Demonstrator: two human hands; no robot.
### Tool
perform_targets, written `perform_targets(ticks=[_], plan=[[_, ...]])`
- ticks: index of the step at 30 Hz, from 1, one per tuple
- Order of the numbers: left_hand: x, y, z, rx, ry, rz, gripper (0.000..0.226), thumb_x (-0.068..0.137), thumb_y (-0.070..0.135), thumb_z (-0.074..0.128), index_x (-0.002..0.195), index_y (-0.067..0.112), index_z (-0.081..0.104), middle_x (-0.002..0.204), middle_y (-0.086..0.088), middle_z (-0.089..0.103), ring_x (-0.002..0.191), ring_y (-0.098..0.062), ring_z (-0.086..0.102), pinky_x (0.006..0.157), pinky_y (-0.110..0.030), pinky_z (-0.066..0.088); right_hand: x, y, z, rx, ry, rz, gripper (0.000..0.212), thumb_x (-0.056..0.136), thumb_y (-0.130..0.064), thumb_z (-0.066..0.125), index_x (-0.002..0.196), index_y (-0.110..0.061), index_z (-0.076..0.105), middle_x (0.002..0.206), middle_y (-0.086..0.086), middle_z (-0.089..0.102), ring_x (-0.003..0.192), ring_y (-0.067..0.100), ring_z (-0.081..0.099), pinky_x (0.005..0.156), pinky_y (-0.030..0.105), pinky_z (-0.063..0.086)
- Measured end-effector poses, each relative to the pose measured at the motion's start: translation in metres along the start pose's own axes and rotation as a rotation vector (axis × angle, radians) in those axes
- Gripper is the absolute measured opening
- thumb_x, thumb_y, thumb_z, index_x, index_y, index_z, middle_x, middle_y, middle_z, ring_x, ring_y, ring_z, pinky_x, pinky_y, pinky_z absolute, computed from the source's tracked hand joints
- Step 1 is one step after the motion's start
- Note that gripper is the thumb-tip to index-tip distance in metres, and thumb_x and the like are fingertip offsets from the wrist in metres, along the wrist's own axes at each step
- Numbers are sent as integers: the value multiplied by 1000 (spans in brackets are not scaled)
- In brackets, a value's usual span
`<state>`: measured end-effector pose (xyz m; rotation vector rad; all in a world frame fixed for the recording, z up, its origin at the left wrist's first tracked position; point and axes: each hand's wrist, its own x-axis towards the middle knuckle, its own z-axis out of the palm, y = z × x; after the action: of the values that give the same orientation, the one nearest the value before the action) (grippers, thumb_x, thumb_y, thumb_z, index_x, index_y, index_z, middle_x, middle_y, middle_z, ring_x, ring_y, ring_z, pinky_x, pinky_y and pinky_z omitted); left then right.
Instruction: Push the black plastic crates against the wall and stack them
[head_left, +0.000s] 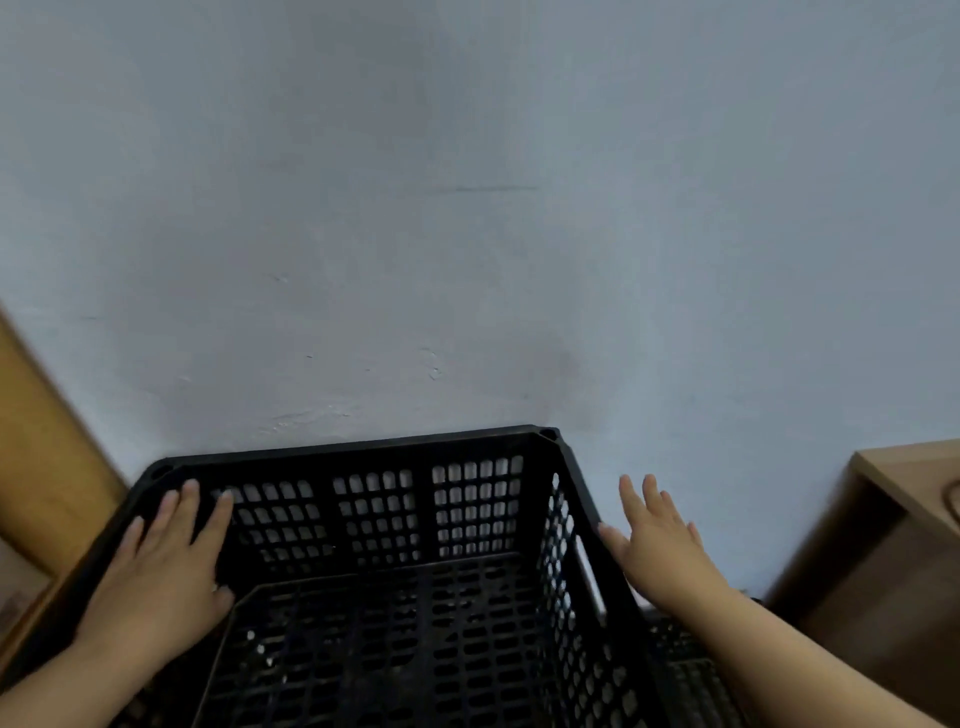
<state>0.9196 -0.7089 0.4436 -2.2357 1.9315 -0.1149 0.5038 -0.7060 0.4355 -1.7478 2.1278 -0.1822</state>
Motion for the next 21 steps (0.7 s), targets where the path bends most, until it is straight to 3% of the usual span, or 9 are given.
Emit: perform_targets(ticks=[5,11,16,21], plan=[[-20,152,-58,-113,141,109,86,86,43,47,147,20,-10,156,-14,-16,145,-25,-11,118,-40,0,13,111,-29,-142,59,70,68,96,-44,27,148,-20,-10,158,7,-16,146,25,-10,118,49,4],[-52,351,-85,-287,196,213,84,88,41,47,147,18,-9,156,-13,-17,144,-25,-15,118,-40,-3,29,255,-56,-271,1,73,71,96,-42,30,147,-20,-13,157,7,-21,145,24,-18,117,48,-3],[-66,465,-41,-283,97,217,87,86,40,47,146,18,-13,155,-14,-19,144,-25,-14,117,-38,-4,51,339,-48,-310,-38,74,72,95,-40,32,147,-20,-13,157,5,-21,144,23,-18,117,48,-5],[-63,517,53,-248,-33,150,85,90,41,41,143,18,-21,154,-14,-24,143,-26,-20,116,-39,-9,81,392,5,-318,-107,70,73,94,-40,33,145,-22,-16,156,4,-22,143,20,-20,117,46,-6]])
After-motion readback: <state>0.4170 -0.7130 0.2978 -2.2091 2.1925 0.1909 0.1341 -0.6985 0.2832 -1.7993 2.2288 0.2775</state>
